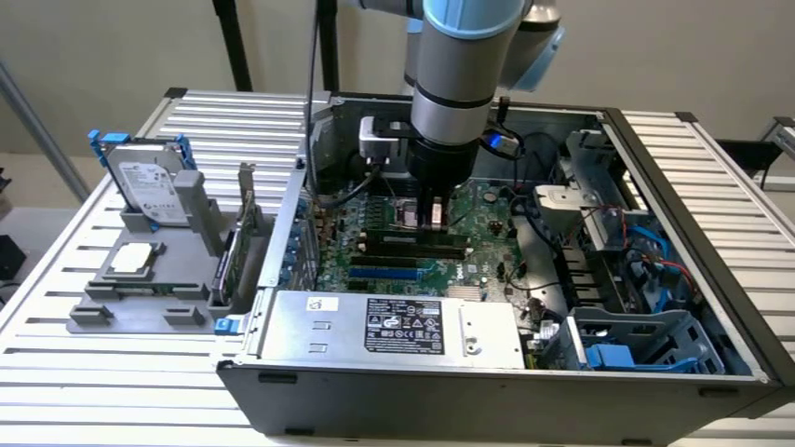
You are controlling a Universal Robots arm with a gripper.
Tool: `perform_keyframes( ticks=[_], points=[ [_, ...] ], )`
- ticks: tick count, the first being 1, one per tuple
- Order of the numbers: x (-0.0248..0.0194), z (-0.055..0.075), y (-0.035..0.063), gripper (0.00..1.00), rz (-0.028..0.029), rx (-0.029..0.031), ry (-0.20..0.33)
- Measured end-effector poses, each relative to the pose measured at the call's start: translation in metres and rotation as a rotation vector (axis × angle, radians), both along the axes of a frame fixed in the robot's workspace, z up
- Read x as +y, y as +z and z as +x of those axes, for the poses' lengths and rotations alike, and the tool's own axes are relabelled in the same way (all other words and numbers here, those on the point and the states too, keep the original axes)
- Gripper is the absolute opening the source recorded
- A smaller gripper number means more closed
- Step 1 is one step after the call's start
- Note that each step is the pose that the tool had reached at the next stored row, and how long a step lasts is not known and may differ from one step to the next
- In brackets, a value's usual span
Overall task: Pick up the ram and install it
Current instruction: 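Insert the ram into the slot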
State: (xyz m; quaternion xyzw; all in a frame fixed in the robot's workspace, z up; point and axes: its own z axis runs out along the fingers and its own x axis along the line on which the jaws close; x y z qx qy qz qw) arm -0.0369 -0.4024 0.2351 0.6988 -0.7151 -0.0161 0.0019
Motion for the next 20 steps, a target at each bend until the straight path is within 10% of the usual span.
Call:
perform_keyframes(
  ticks=[20],
  points=[
    [0.0000, -0.0006, -0.0054, 0.14, -0.0010, -0.0006, 0.000]
  ],
)
